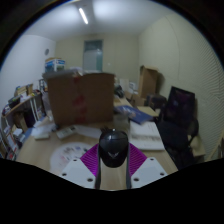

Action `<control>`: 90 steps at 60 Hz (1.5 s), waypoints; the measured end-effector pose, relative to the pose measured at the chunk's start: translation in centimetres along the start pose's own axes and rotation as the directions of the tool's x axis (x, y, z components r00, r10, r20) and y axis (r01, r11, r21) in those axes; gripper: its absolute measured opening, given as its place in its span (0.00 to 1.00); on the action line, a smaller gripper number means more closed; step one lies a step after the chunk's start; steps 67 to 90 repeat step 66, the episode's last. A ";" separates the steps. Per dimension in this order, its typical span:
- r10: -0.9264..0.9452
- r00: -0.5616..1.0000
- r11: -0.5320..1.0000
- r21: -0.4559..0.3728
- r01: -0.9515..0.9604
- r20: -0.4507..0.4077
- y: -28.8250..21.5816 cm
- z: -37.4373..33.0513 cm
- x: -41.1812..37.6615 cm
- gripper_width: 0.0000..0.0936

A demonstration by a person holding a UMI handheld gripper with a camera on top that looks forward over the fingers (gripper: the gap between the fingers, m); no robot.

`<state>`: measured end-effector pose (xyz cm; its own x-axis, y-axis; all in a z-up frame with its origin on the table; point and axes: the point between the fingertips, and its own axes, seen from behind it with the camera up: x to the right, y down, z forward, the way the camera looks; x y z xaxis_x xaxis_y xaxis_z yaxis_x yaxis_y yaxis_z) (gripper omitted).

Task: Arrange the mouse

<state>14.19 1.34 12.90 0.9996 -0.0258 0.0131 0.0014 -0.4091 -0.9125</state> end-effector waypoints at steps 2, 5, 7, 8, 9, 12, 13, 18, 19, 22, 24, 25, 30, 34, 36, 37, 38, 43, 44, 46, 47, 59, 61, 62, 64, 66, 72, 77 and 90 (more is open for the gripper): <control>-0.003 1.000 0.999 0.035 0.002 0.026 -2.1 0.0 -1.9 0.37; -0.016 0.997 0.998 0.068 0.011 0.076 -4.1 0.6 -5.1 0.36; -0.021 0.995 0.997 0.071 0.014 0.097 -5.2 1.1 -7.1 0.36; -0.022 0.994 0.998 0.067 0.015 0.107 -5.2 1.5 -8.0 0.36; -0.023 0.993 0.998 0.059 0.016 0.116 -5.0 1.9 -8.9 0.36; -0.021 0.990 1.000 0.019 0.018 0.137 -2.9 3.5 -11.1 0.37; -0.020 0.990 1.000 0.000 0.020 0.139 -2.0 4.0 -11.7 0.36; -0.002 0.990 0.993 -0.120 0.019 0.141 3.5 6.8 -13.4 0.36; 0.002 0.990 0.989 -0.144 0.019 0.142 4.5 7.1 -13.7 0.36; 0.004 0.988 0.978 -0.205 0.028 0.154 7.3 7.9 -14.3 0.36; -0.005 0.987 0.970 -0.240 0.044 0.162 8.9 8.3 -14.6 0.37; -0.009 0.986 0.965 -0.258 0.051 0.164 9.7 8.4 -14.7 0.37; -0.022 0.985 0.953 -0.296 0.072 0.169 11.9 8.6 -14.9 0.41; -0.007 0.984 0.949 -0.310 0.062 0.176 11.7 8.5 -15.0 0.55; 0.004 0.983 0.947 -0.315 0.055 0.184 11.6 8.4 -15.2 0.55; 0.011 0.982 0.946 -0.321 0.051 0.189 11.6 8.3 -15.3 0.57; 0.020 0.981 0.944 -0.326 0.044 0.192 11.6 8.2 -15.4 0.59; 0.065 0.972 0.936 -0.352 0.018 0.224 11.4 7.0 -15.7 0.88; 0.067 0.972 0.937 -0.348 0.017 0.227 11.1 6.4 -15.6 0.92; 0.066 0.969 0.943 -0.332 0.018 0.239 10.3 5.7 -15.4 0.89; 0.064 0.969 0.946 -0.322 0.017 0.240 9.9 5.2 -15.2 0.88; 0.154 0.951 0.959 -0.271 -0.079 0.269 5.7 -3.8 -11.1 0.89; 0.174 0.949 0.958 -0.269 -0.101 0.262 5.4 -5.3 -9.9 0.90; 0.181 0.949 0.957 -0.268 -0.110 0.257 5.2 -6.1 -9.3 0.89; 0.187 0.953 0.957 -0.264 -0.122 0.238 5.1 -7.4 -8.1 0.90; 0.185 0.957 0.958 -0.259 -0.125 0.222 5.0 -8.7 -6.5 0.89; 0.185 0.957 0.958 -0.259 -0.125 0.222 5.0 -8.7 -6.5 0.89; 0.185 0.957 0.958 -0.259 -0.125 0.222 5.0 -8.7 -6.5 0.89; 0.185 0.957 0.958 -0.259 -0.125 0.222 5.0 -8.7 -6.5 0.89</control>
